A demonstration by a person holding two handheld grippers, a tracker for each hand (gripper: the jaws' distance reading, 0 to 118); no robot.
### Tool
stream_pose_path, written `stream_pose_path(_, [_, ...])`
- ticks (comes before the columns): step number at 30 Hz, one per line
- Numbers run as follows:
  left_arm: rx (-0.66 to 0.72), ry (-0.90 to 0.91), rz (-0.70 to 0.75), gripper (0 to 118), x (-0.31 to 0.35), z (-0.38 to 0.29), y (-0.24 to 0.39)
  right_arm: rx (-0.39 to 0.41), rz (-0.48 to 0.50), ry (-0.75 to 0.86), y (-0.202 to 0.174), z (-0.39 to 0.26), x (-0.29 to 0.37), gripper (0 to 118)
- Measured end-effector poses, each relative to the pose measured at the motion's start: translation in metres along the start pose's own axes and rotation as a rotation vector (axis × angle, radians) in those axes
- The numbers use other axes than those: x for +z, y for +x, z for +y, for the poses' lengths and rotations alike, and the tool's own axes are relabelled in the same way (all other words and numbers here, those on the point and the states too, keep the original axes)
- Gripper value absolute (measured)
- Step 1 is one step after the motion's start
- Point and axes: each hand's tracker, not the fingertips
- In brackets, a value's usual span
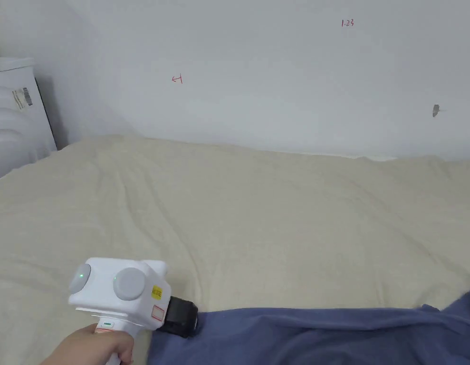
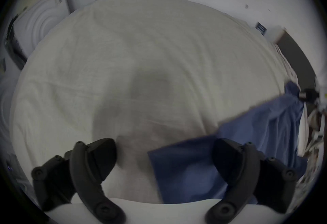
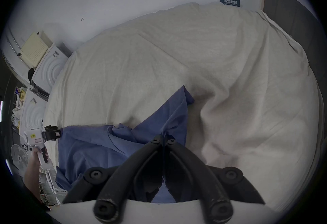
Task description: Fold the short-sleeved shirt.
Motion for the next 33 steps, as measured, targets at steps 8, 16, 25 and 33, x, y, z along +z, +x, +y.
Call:
stream_pose_path(8, [-0.117, -0.03, -0.043, 3, 0.015, -0.008, 0.023, 0.014, 0.042, 0.005, -0.008, -0.014, 0.004, 0])
stream_pose_path(16, [-0.07, 0.183, -0.06, 3, 0.087, 0.002, 0.018, 0.037, 0.1, 0.199, -0.002, -0.031, 0.106, 0])
stream_pose_path(25, [-0.164, 0.452, -0.109, 3, 0.245, 0.011, 0.041, 0.089, 0.131, 0.413, 0.007, -0.063, 0.271, 0])
stream_pose_path(33, [-0.203, 0.579, -0.108, 3, 0.338, 0.041, 0.054, 0.142, 0.077, 0.559, -0.02, -0.05, 0.372, 0])
